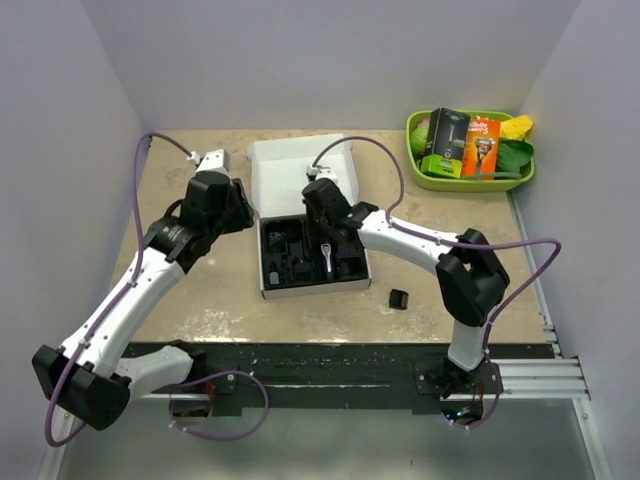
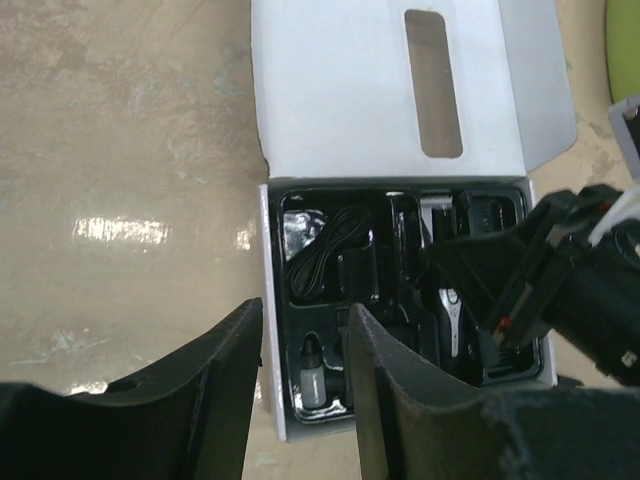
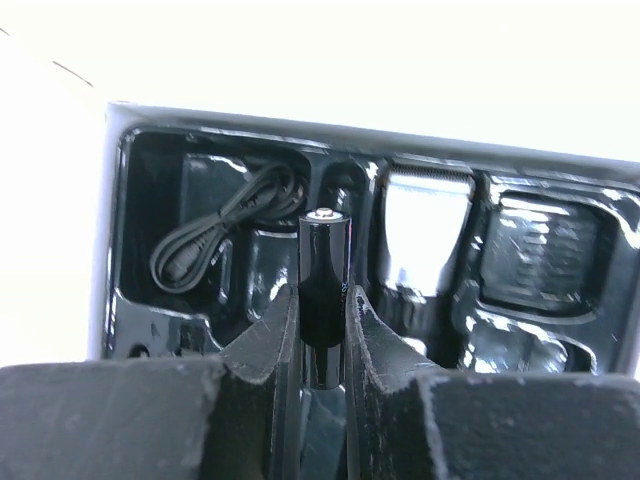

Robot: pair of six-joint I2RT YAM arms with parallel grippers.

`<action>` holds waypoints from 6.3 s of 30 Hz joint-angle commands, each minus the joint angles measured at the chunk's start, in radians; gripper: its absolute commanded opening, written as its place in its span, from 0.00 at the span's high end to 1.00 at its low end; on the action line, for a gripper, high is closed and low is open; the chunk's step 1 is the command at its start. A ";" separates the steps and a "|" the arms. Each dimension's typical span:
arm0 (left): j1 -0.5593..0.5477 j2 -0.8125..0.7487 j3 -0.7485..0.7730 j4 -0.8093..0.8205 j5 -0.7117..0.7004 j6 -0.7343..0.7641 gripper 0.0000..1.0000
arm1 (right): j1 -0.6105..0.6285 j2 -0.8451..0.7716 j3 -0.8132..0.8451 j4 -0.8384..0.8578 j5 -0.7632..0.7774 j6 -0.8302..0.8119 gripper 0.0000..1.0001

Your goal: Sort the hair-cutting tools

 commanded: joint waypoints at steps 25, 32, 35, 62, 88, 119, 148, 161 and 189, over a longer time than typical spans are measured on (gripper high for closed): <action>-0.002 -0.161 -0.133 -0.020 0.080 0.046 0.53 | 0.011 0.145 0.106 0.002 0.041 0.039 0.91; -0.002 -0.161 -0.140 -0.015 0.083 0.047 0.53 | 0.011 0.143 0.116 -0.015 0.068 0.051 0.78; -0.002 -0.158 -0.140 -0.014 0.086 0.049 0.53 | 0.011 0.131 0.123 -0.023 0.082 0.051 0.70; -0.002 -0.143 -0.137 -0.003 0.100 0.047 0.53 | 0.030 0.084 0.207 -0.058 0.114 0.011 1.00; -0.002 -0.164 -0.194 0.008 0.110 0.040 0.53 | 0.073 0.137 0.037 -0.026 0.114 0.076 1.00; -0.002 -0.244 -0.085 -0.038 0.330 0.152 0.49 | 0.087 -0.679 -0.345 -0.469 0.272 0.201 0.40; -0.002 -0.330 -0.200 0.029 0.477 0.147 0.49 | -0.123 -0.628 -0.304 -0.428 -0.078 -0.806 0.08; -0.002 -0.353 -0.266 0.077 0.557 0.147 0.49 | -0.231 -0.547 -0.451 -0.564 -0.366 -1.164 0.10; -0.002 -0.290 -0.292 0.149 0.600 0.156 0.49 | -0.231 -0.541 -0.611 -0.368 -0.363 -1.315 0.06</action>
